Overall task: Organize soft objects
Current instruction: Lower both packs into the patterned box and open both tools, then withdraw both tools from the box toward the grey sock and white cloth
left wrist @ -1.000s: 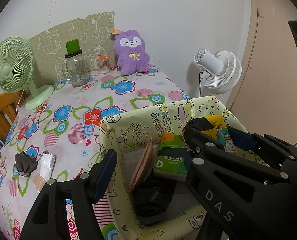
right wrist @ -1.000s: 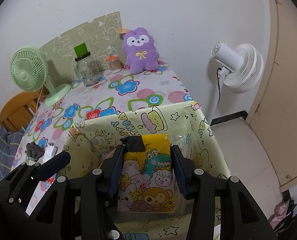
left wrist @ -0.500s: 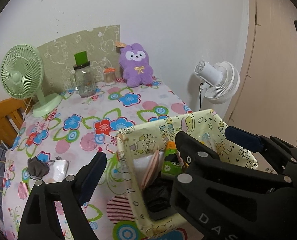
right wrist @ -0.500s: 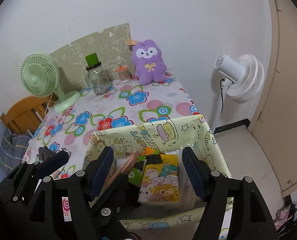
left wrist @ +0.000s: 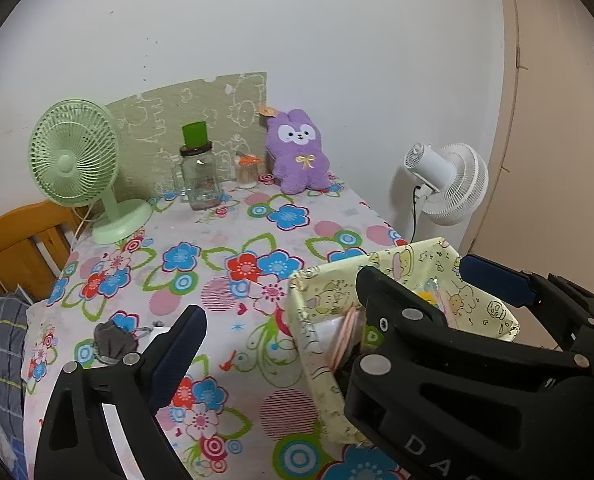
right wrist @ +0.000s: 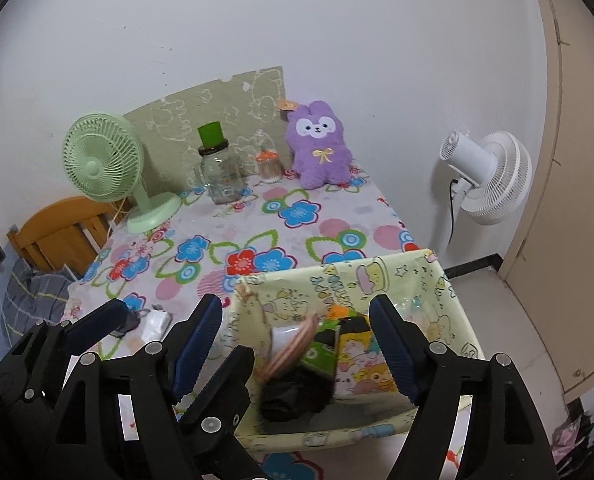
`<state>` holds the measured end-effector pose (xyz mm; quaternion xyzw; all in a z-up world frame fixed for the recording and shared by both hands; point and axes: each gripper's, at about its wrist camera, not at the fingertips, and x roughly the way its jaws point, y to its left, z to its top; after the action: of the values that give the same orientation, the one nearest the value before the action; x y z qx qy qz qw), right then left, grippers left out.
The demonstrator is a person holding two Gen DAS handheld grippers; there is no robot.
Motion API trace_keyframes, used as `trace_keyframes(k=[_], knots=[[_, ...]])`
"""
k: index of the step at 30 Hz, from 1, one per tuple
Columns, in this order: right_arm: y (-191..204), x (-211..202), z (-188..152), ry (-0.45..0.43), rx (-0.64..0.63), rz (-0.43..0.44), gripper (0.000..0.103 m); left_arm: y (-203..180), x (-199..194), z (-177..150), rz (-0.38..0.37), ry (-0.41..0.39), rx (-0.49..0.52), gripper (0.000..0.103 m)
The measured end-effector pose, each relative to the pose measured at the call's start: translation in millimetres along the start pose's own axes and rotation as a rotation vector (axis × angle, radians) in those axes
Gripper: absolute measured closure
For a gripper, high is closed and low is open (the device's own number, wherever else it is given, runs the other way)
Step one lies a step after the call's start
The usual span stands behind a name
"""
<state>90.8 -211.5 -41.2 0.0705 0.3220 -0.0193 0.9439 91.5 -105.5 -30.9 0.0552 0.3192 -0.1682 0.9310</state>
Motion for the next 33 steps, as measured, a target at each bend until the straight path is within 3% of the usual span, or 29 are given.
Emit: trace_keyframes(k=[3, 8, 25, 33], knots=[[10.2, -2.7, 0.2, -0.005, -0.009, 0.005, 0.023, 9.1, -5.0, -0.4, 0.011, -0.006, -0.004, 0.005], [24.6, -6.3, 1.2, -0.022, -0.008, 0.008, 0.012, 23.6, -11.4, -1.0, 0.022, -0.018, -0.016, 0.003], [84.0, 6.4, 4.6, -0.014, -0.059, 0.044, 0.008, 82.3, -16.7, -5.7, 0.079, -0.028, -0.063, 0.0], [108.4, 20.9, 1.9, 0.0, -0.078, 0.071, 0.008, 111.5, -9.4, -11.5, 0.139, -0.011, -0.091, 0.0]])
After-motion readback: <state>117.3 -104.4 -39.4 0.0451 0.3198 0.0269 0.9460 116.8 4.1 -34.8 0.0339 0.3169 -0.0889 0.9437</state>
